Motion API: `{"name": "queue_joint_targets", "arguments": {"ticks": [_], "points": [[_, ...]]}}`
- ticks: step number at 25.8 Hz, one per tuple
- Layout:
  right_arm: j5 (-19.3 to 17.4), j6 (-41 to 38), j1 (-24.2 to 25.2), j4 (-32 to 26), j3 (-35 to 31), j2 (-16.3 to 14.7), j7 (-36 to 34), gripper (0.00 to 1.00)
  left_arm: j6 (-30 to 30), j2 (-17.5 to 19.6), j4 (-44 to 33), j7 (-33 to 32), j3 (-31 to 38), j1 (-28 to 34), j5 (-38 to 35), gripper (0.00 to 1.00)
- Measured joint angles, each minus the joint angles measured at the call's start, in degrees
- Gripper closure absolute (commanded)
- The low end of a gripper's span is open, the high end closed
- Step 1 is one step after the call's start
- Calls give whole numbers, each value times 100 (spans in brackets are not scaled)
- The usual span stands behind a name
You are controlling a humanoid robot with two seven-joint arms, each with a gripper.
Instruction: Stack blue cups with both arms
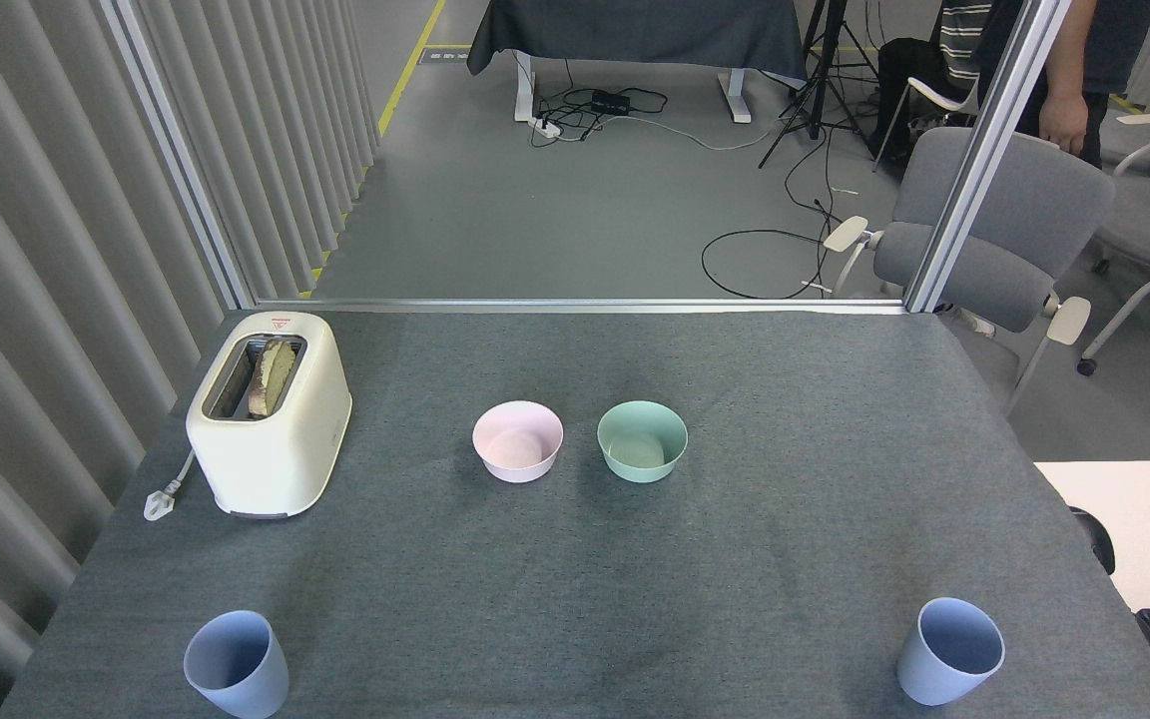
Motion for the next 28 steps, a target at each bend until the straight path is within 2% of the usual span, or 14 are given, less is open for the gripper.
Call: {"name": "queue_joint_targets", "arguments": {"ticks": [11,28], "points": [[-8,18,9,26,3,8,16,0,197,-138,699,-280,-71,-838,5,0],[-17,32,18,82,34,8,-2,0,687,-134,964,-361,-24,-1223,172,0]]}}
